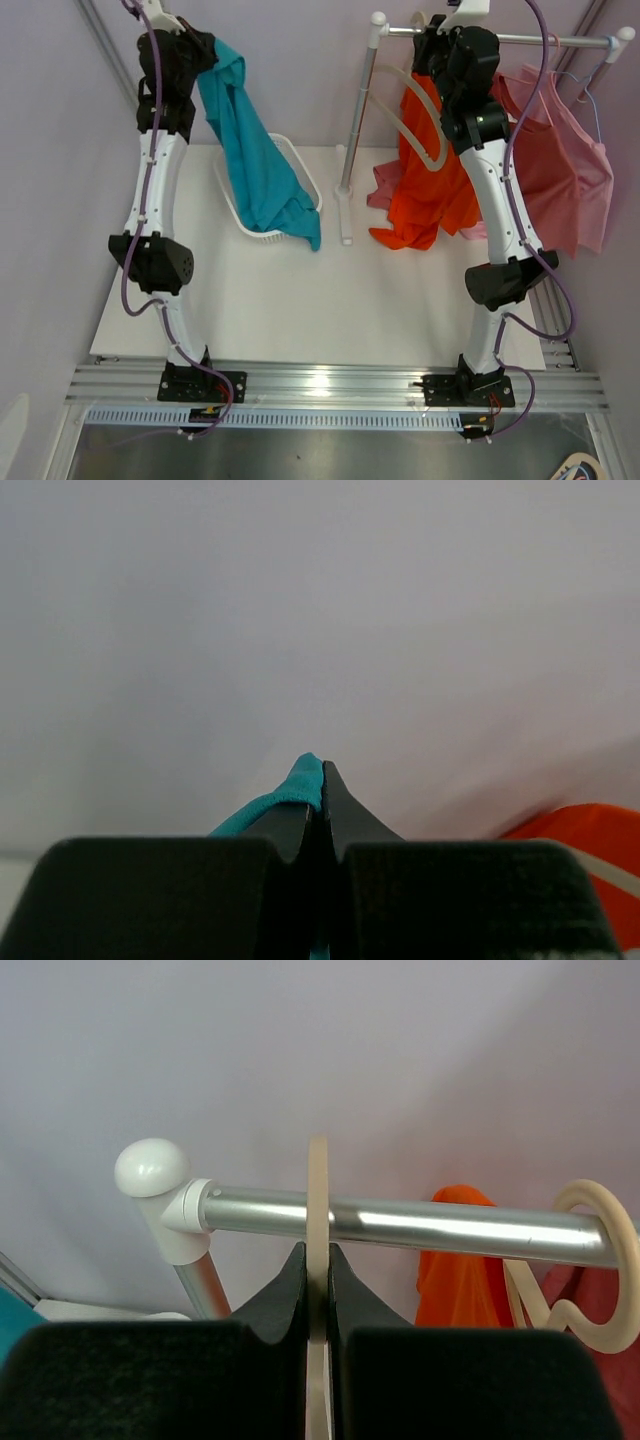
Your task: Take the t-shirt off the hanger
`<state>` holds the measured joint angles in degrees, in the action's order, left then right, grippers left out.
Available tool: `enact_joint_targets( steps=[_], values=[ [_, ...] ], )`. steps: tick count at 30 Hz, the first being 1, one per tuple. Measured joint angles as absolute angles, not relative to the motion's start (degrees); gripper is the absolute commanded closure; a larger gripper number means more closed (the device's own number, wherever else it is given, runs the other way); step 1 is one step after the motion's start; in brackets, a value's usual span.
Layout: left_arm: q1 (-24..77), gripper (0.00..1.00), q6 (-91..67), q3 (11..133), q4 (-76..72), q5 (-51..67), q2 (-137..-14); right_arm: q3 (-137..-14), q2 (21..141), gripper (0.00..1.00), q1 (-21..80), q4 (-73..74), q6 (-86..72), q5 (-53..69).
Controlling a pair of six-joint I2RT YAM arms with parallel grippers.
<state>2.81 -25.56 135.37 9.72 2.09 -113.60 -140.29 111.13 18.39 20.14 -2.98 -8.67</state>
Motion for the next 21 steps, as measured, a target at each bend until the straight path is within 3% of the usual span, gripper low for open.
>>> enact_joint_targets(
  steps=[2,4,5,8,9,11,12,21],
  values=[
    [2.8,0.99,-26.6,134.0,13.0,-0.1,-115.5,-139.5,111.1,0.99,18.6,20.0,-3.0,-8.6],
    [2.8,0.99,-28.0,132.7,16.4,-1.4,-117.5,-138.7,111.1,0.89,18.9,19.7,-3.0,-8.6],
    [2.8,0.98,-29.0,131.5,18.4,-1.5,-118.0,-138.2,111.1,0.67,19.0,19.4,-3.1,-8.5],
    [2.8,0.60,-31.7,126.7,23.8,-0.5,-118.5,-137.1,111.1,0.31,19.4,19.5,-3.5,-8.3],
    [2.8,0.40,-32.6,125.1,25.1,0.4,-118.5,-137.0,111.1,0.29,19.4,19.6,-3.7,-8.3],
    [2.8,0.19,-34.3,122.1,27.7,2.2,-118.5,-137.0,111.1,0.28,19.6,19.7,-3.4,-8.5],
    [3.0,0.01,-35.2,120.3,28.3,2.9,-118.5,-137.0,110.9,0.27,19.6,19.9,-3.3,-8.8],
    [7.6,0.01,-32.9,115.5,34.8,-0.4,-111.4,-131.8,103.2,0.30,15.1,24.4,-4.3,-10.0]
  ],
)
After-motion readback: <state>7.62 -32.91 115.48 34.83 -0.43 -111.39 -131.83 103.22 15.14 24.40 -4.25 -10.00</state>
